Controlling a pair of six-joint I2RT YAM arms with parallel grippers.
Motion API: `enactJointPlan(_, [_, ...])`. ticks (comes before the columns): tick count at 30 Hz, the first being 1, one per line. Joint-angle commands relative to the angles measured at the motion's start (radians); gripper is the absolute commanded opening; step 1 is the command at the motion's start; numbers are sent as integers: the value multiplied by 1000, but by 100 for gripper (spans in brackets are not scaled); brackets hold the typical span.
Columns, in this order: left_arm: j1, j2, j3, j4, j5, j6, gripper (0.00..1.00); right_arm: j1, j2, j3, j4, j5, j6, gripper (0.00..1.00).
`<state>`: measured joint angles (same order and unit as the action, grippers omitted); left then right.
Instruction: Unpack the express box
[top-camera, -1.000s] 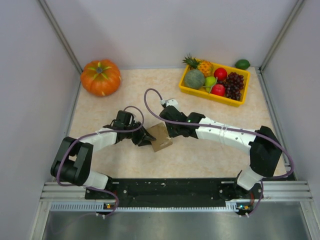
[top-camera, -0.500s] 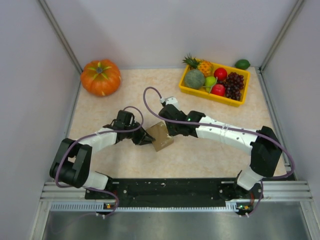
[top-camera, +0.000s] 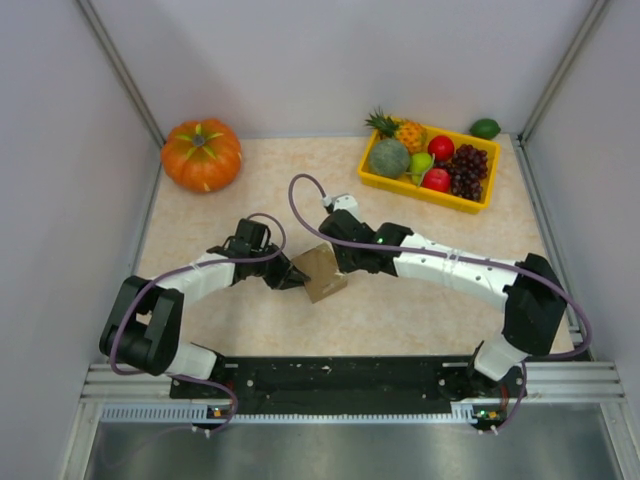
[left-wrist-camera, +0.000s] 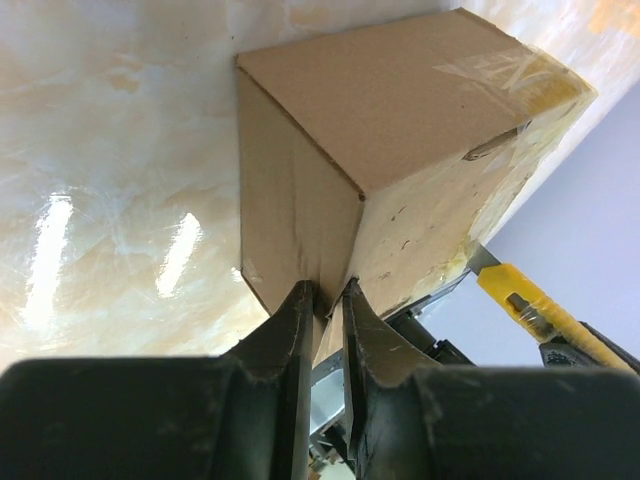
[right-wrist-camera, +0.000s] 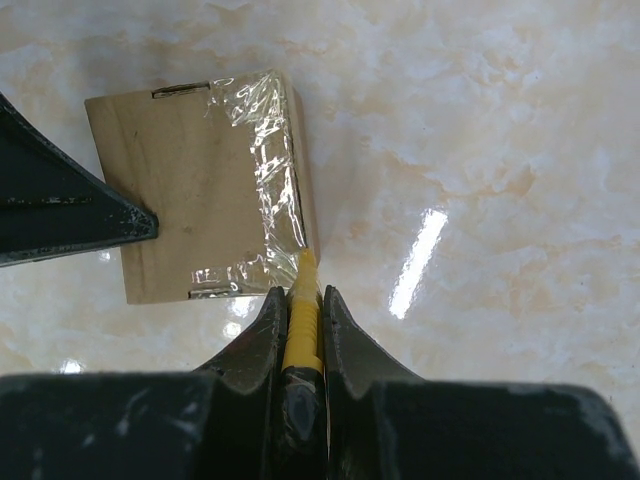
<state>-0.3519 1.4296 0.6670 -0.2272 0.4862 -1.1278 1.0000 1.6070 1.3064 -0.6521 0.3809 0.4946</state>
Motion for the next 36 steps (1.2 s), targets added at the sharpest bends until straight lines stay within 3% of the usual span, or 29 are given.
enactJointPlan(1, [-1, 22, 16, -54, -166, -55, 5, 26, -73, -30, 0, 7, 33, 0])
enactJointPlan(12, [-2, 22, 3, -73, -201, -82, 2, 38, -47, -168, 28, -11, 76, 0])
enactJointPlan(29, [-19, 18, 118, -258, -385, 143, 4, -8, -170, -15, 29, 42, 67, 0])
enactJointPlan(36, [-48, 28, 175, -264, -370, 212, 10, -43, -180, 4, 31, 59, 81, 0])
